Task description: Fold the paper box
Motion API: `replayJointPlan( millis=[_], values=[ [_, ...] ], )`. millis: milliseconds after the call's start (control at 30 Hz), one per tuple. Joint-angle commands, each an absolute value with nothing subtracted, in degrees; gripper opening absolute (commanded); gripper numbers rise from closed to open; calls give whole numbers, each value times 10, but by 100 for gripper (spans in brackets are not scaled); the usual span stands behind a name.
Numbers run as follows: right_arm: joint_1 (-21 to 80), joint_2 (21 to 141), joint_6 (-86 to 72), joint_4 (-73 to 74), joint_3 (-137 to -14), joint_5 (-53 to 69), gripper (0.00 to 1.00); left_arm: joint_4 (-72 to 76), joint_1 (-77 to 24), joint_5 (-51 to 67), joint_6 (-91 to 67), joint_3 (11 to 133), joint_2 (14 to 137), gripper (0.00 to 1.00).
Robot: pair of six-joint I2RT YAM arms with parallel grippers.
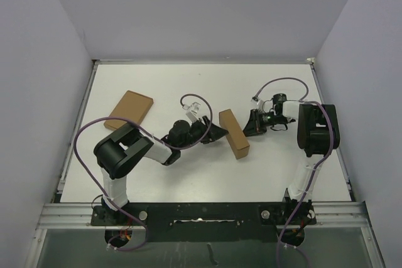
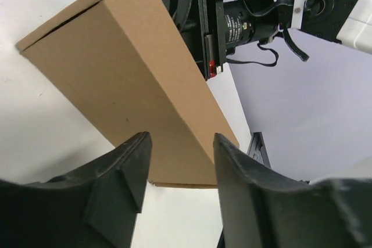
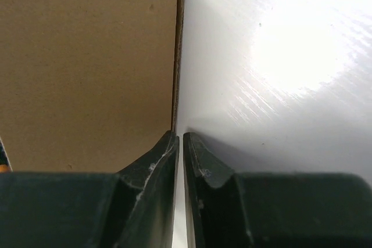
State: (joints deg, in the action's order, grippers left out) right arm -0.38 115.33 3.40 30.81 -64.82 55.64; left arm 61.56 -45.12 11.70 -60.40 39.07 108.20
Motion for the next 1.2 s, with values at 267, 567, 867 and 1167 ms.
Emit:
replayJointPlan(
  millis=[267, 567, 867, 1167],
  values=[
    [-1, 1070, 98, 343, -680, 493, 14, 619, -456, 133, -578, 408, 1076, 6],
    [18, 1046, 122, 347, -678, 414, 11, 485, -467, 137, -554, 469, 1084, 4],
    [51, 1103, 107, 372, -694, 579, 8, 444, -483, 159, -522, 547, 1091, 5],
    [-16, 1055, 124, 379, -704, 435, 12, 421, -486, 173, -510, 588, 1116, 7]
  ],
)
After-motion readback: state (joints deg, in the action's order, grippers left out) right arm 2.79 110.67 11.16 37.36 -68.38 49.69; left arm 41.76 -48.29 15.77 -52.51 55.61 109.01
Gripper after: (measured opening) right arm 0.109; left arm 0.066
